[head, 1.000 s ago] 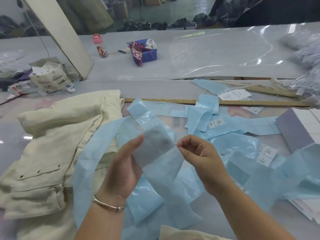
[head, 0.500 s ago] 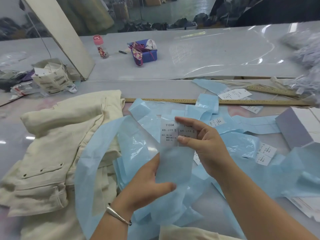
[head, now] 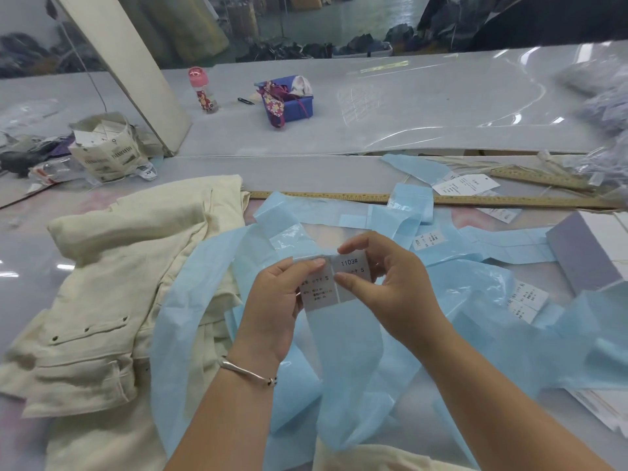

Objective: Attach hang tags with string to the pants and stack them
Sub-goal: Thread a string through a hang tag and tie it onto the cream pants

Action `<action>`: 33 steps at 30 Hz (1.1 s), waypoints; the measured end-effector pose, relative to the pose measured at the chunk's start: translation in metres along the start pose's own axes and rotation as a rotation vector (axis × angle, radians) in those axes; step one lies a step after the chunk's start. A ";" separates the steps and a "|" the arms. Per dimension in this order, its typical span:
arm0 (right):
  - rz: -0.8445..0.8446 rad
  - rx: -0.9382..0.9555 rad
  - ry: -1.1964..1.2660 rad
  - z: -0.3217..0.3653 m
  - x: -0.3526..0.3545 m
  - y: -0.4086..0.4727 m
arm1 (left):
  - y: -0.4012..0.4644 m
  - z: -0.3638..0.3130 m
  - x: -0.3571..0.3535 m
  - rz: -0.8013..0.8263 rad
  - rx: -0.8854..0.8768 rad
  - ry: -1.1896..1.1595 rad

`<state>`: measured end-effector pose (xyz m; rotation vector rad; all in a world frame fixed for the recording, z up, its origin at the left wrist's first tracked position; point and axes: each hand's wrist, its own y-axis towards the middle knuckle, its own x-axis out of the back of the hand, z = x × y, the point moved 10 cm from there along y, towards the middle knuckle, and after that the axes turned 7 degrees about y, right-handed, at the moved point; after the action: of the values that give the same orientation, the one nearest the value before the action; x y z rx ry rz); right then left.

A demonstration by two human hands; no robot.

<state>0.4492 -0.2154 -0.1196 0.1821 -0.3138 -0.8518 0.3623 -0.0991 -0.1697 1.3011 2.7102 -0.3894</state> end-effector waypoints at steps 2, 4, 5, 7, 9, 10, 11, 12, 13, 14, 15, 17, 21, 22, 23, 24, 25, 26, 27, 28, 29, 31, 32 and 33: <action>-0.063 0.057 -0.036 0.005 0.007 0.000 | 0.000 0.003 0.001 -0.017 0.005 -0.009; -0.080 0.105 -0.074 0.008 0.010 -0.003 | -0.001 0.008 0.003 -0.037 0.033 -0.025; -0.087 0.119 -0.102 0.009 0.010 -0.005 | -0.001 0.011 0.003 -0.049 0.048 -0.025; -0.125 0.145 -0.165 0.010 0.013 -0.009 | -0.001 0.015 0.004 -0.069 0.068 -0.018; -0.163 0.187 -0.263 0.014 0.015 -0.012 | -0.001 0.018 0.003 -0.069 0.067 0.005; -0.171 0.205 -0.320 0.016 0.015 -0.013 | -0.002 0.017 0.002 -0.061 0.059 0.013; -0.172 0.215 -0.368 0.018 0.015 -0.014 | -0.003 0.016 0.000 -0.054 0.050 0.019; -0.167 0.218 -0.403 0.019 0.015 -0.014 | -0.003 0.017 0.000 -0.054 0.046 0.028; -0.156 0.219 -0.424 0.020 0.014 -0.014 | -0.003 0.017 -0.001 -0.063 0.050 0.035; -0.142 0.223 -0.433 0.022 0.014 -0.015 | -0.003 0.018 0.001 -0.084 0.056 0.043; -0.123 0.230 -0.437 0.024 0.012 -0.016 | -0.002 0.020 0.003 -0.114 0.061 0.052; -0.071 0.246 -0.437 0.030 0.008 -0.019 | 0.002 0.023 0.011 -0.187 0.070 0.064; -0.008 0.272 -0.393 0.042 0.003 -0.030 | 0.018 0.028 0.029 -0.307 0.106 0.007; -0.019 0.274 -0.341 0.045 0.006 -0.032 | 0.023 0.029 0.035 -0.336 0.103 0.015; -0.039 0.269 -0.266 0.047 0.011 -0.033 | 0.028 0.029 0.041 -0.364 0.097 0.029; -0.069 0.261 -0.184 0.049 0.018 -0.033 | 0.034 0.028 0.047 -0.385 0.088 0.052; -0.105 0.251 -0.116 0.050 0.026 -0.033 | 0.040 0.027 0.050 -0.392 0.079 0.098; -0.145 0.239 -0.072 0.049 0.034 -0.032 | 0.046 0.024 0.051 -0.391 0.069 0.181; -0.182 0.221 -0.054 0.047 0.042 -0.030 | 0.051 0.019 0.051 -0.389 0.062 0.305; -0.208 0.191 -0.051 0.043 0.048 -0.029 | 0.053 0.014 0.050 -0.390 0.057 0.458; -0.220 0.148 -0.052 0.037 0.053 -0.027 | 0.053 0.008 0.049 -0.402 0.051 0.620; -0.216 0.048 -0.051 0.023 0.058 -0.024 | 0.039 -0.017 0.044 -0.496 -0.092 0.935; -0.205 -0.005 -0.050 0.016 0.060 -0.024 | 0.024 -0.034 0.033 -0.540 -0.227 1.051; -0.196 -0.056 -0.043 0.010 0.063 -0.025 | 0.009 -0.046 0.017 -0.539 -0.356 1.103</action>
<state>0.4666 -0.2799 -0.1051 0.1437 -0.3154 -1.0589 0.3593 -0.0687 -0.1307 0.7448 3.6913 1.0652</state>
